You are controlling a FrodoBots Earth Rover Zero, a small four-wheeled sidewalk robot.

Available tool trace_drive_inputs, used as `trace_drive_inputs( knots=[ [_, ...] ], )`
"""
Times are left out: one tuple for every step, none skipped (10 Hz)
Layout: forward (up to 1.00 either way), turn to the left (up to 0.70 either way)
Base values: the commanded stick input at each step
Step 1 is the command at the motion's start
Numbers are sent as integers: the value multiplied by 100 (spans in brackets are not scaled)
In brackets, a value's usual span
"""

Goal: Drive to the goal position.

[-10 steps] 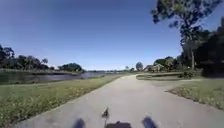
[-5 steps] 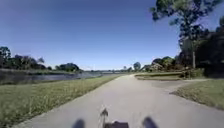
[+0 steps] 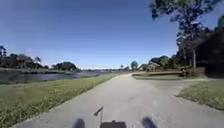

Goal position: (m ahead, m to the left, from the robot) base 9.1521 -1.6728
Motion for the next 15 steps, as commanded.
trace_drive_inputs(
  knots=[
    [85, 0],
    [85, 0],
    [85, 0],
    [85, 0],
    [85, 0],
    [85, 0],
    [85, 0],
    [85, 0],
    [85, 0],
    [85, 0],
    [85, 0],
    [85, 0],
    [85, 0],
    [85, 0],
    [85, 0]
  ],
)
